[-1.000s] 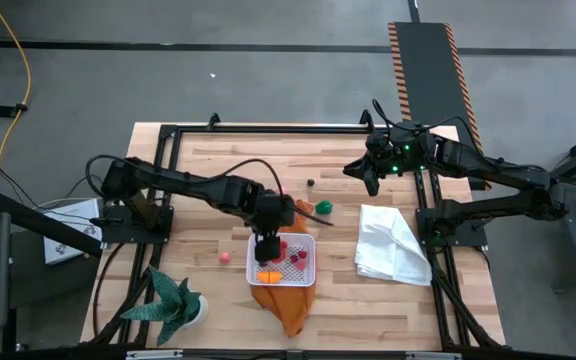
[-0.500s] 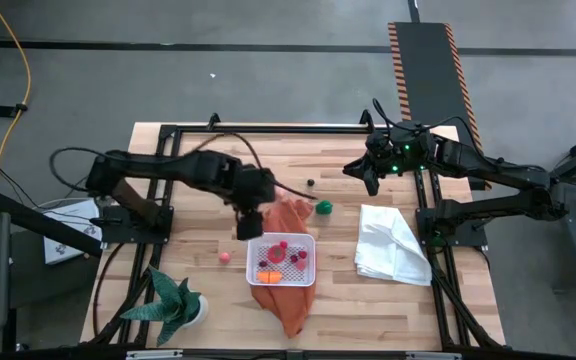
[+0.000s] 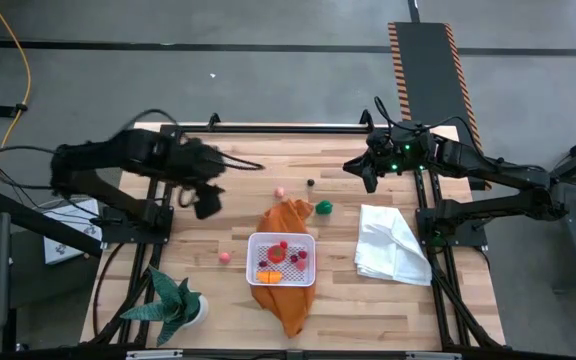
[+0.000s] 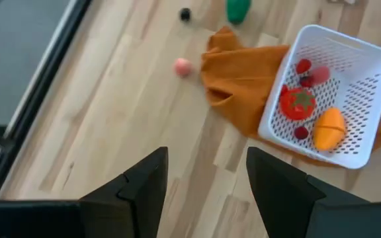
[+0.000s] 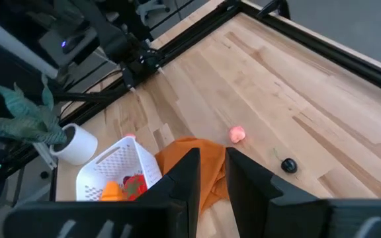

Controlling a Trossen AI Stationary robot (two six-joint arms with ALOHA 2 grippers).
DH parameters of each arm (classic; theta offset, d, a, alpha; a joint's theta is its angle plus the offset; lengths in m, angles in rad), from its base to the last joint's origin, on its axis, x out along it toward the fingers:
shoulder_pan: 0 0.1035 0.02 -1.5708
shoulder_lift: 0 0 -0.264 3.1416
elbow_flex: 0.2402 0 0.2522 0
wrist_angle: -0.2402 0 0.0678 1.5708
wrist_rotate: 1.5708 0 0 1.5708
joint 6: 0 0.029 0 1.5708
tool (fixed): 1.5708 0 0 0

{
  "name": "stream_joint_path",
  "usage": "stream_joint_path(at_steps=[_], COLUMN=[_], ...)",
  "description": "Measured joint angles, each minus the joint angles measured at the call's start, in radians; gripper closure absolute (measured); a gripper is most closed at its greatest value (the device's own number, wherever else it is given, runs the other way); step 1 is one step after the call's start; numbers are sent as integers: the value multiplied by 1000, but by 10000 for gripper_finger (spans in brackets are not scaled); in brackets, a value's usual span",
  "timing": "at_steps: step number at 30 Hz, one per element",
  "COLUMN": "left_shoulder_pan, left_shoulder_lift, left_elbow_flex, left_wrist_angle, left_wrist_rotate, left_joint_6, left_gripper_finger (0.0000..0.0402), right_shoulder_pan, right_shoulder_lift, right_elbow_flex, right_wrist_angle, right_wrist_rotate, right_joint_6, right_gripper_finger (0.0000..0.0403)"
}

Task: Pick and placing Produce into tupperware
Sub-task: Put the bottom pink peach into the white basket

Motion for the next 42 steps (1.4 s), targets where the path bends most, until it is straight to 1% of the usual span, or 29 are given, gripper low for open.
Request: stream_joint_path(at_steps=[4, 9, 11, 16, 20, 24, 30, 33, 35, 37, 42], left_shoulder_pan=[0, 0, 0, 0, 0, 0, -1, -1, -1, -1, -16], left_shoulder_lift=[-125, -311, -385, -539, -627, -697, -780, -810, -828, -847, -906], left_elbow_flex=[-71, -222, -291, -465, -598, -742, -970, -1062, -1107, -1133, -1156], left_wrist_angle=[4, 33, 76, 215, 285, 372, 588, 709, 763, 775, 737], left_wrist_rotate=[-15, -22, -14, 44, 107, 194, 372, 471, 523, 553, 572], left_joint_6=[-57, -144, -173, -203, -213, -234, -261, -279, -284, -284, -279], left_gripper_finger=[214, 215, 215, 215, 215, 215, 215, 216, 216, 216, 216], right_shoulder_pan=[0, 0, 0, 0, 0, 0, 0, 0, 0, 0, 0], right_shoulder_lift=[0, 0, 0, 0, 0, 0, 0, 0, 0, 0, 0], right_elbow_flex=[0, 0, 0, 0, 0, 0, 0, 0, 0, 0, 0], right_wrist_angle=[0, 9, 17, 38, 37, 36, 30, 31, 31, 31, 31], right_wrist_rotate=[16, 39, 43, 57, 89, 99, 126, 135, 137, 140, 148], right_joint_6=[19, 48, 58, 77, 111, 159, 227, 264, 286, 304, 339], right_gripper_finger=[340, 340, 340, 340, 340, 340, 340, 340, 340, 340, 340])
